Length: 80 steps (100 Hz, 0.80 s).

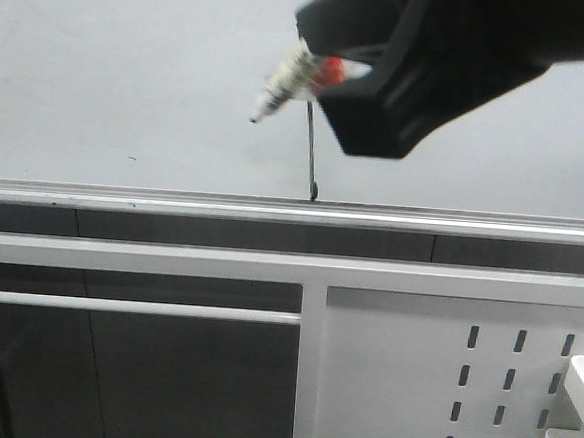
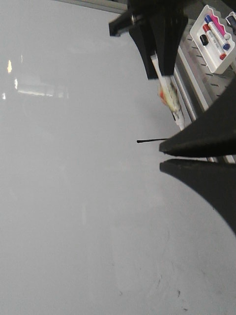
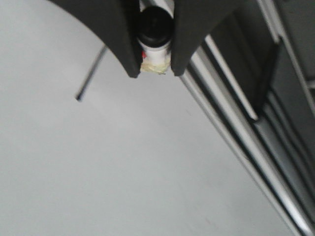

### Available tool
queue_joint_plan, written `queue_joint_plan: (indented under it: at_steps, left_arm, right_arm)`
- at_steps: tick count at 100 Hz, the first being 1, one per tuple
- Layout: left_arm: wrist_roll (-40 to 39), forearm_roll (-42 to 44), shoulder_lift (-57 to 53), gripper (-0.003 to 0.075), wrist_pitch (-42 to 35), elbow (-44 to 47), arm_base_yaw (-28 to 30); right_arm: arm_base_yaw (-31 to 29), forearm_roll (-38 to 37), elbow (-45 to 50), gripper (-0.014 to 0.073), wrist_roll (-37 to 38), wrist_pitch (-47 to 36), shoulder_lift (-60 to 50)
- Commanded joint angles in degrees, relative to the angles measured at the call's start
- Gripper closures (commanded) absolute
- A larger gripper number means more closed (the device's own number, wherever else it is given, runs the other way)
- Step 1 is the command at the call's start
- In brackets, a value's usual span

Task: Write number 1 on whiteboard

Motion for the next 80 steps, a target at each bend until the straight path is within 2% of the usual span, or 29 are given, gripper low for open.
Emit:
queue_joint_plan:
  at_steps: [1,8,20,25,39,46,62,70,80]
  left_arm:
    - [-0.43,-0.6,0.53,0.0714,-2.65,-1.4,-0.16]
    - [0.75,-0.6,1.08,0.0622,-2.28,-1.62,-1.05]
    - [5.84,-2.72,4.6,0.0386,0.99,-3.83,-3.83]
    - [9.57,-4.44,7.11,0.0344,3.73,-5.48,-5.43]
    - [25.2,-10.63,15.59,0.0367,9.45,-11.38,-11.64]
    - [29.73,-11.99,19.48,0.0389,11.51,-14.27,-14.96]
    - [31.22,-10.1,25.83,0.0398,18.66,-18.99,-20.8]
    - [31.22,-8.77,27.14,0.0402,21.36,-19.68,-21.9]
    - [31.22,-8.2,27.03,0.0408,21.08,-19.68,-21.9]
  right_arm:
    - [3.71,-0.35,-1.78,0.0671,-0.29,4.38,-6.84]
    - [4.8,3.77,-2.86,0.0671,-0.29,8.63,-9.98]
    - [4.3,8.0,-6.85,0.0671,-0.29,15.46,-11.65]
    - [3.99,8.08,-9.23,0.0671,-0.29,17.78,-11.16]
    - [2.83,8.32,-17.26,0.0671,-0.29,27.8,-6.94]
    - [2.0,8.89,-20.85,0.0671,-0.29,31.4,-4.7]
    - [-0.44,8.89,-26.19,0.0671,-0.29,38.81,-1.66]
    - [-1.43,8.89,-26.69,0.0671,-0.29,40.7,-1.45]
    - [-1.68,8.89,-26.69,0.0671,-0.29,42.62,-1.45]
